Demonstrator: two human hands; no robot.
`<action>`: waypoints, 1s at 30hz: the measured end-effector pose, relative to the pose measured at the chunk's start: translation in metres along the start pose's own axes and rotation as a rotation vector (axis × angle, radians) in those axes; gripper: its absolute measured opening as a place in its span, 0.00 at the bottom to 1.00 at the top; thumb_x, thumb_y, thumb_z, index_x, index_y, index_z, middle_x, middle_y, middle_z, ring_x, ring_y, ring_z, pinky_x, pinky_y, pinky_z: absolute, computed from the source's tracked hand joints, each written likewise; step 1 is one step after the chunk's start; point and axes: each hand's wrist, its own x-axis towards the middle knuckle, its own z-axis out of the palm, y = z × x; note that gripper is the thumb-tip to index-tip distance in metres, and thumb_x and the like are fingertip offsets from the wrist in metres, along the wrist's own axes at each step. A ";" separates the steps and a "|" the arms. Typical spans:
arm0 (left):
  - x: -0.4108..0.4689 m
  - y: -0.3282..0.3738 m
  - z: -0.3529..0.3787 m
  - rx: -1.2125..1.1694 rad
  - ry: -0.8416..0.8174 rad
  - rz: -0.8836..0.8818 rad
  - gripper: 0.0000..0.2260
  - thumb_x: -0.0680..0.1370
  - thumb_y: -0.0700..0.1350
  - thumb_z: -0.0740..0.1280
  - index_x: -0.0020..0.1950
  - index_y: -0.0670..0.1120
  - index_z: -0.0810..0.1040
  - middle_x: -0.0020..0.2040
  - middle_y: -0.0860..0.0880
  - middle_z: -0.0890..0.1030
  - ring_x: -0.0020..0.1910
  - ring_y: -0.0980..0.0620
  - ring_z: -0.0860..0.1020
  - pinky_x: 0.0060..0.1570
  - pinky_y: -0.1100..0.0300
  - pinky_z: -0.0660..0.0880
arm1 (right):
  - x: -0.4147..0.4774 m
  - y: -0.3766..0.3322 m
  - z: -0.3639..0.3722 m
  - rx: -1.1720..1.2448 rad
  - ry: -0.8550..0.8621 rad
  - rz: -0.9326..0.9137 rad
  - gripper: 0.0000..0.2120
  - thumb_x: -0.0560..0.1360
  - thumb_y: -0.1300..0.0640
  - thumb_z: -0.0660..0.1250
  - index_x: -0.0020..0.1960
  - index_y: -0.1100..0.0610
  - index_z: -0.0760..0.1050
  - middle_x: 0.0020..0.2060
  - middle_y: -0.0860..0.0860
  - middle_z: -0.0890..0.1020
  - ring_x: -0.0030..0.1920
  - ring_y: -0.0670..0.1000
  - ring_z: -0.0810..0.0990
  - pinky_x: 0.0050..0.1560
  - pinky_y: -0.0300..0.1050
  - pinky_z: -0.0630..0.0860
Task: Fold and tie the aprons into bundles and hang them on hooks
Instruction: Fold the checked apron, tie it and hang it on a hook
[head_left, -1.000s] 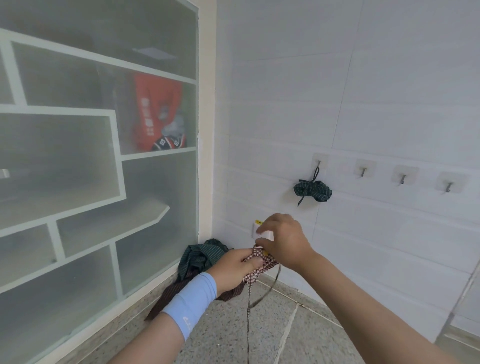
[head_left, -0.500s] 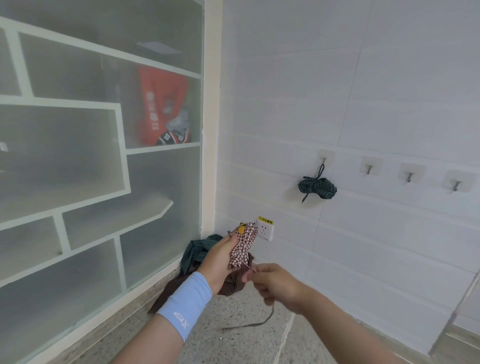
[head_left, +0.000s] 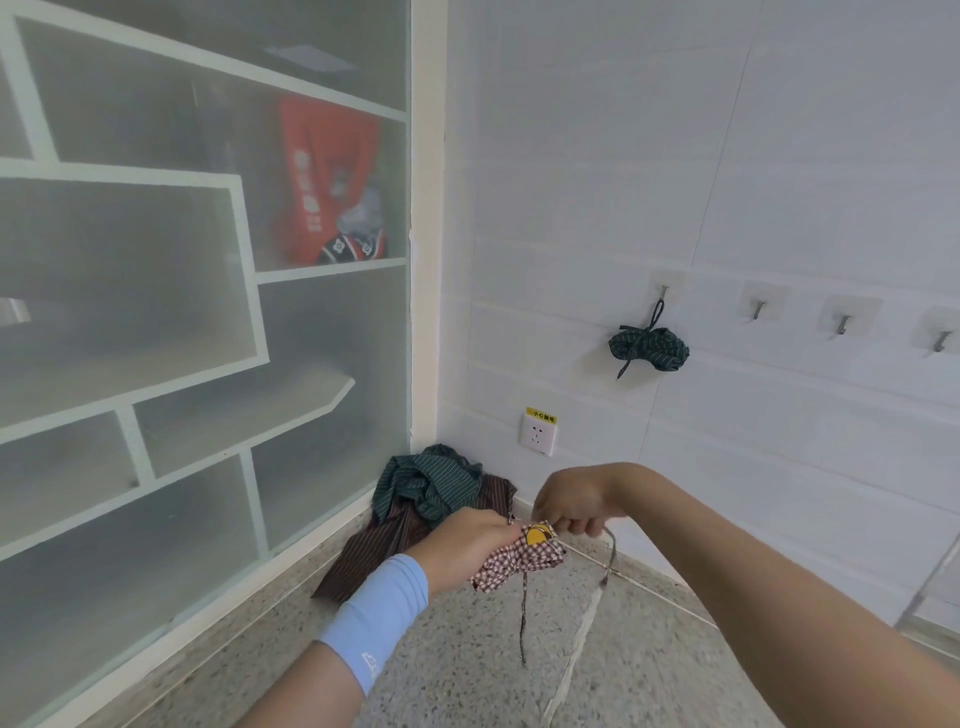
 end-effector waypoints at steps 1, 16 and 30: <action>0.001 -0.003 0.002 0.093 0.039 0.003 0.17 0.77 0.56 0.66 0.35 0.45 0.73 0.40 0.48 0.76 0.42 0.52 0.74 0.45 0.57 0.67 | 0.001 -0.007 0.000 -0.128 0.064 0.007 0.08 0.77 0.63 0.60 0.40 0.56 0.69 0.29 0.50 0.64 0.27 0.49 0.59 0.27 0.41 0.55; 0.038 -0.030 -0.006 -0.218 0.337 -0.268 0.16 0.82 0.46 0.58 0.38 0.43 0.77 0.38 0.48 0.79 0.37 0.52 0.73 0.36 0.59 0.66 | 0.020 -0.041 0.061 -0.737 0.664 -0.290 0.06 0.76 0.66 0.59 0.50 0.59 0.72 0.45 0.57 0.78 0.43 0.57 0.77 0.39 0.48 0.69; 0.067 -0.075 -0.005 -0.450 0.183 -0.065 0.12 0.83 0.48 0.61 0.64 0.57 0.78 0.59 0.55 0.83 0.59 0.58 0.80 0.60 0.59 0.75 | 0.075 0.032 0.062 0.487 0.384 -0.116 0.07 0.80 0.61 0.63 0.51 0.58 0.81 0.41 0.53 0.87 0.35 0.52 0.83 0.28 0.39 0.71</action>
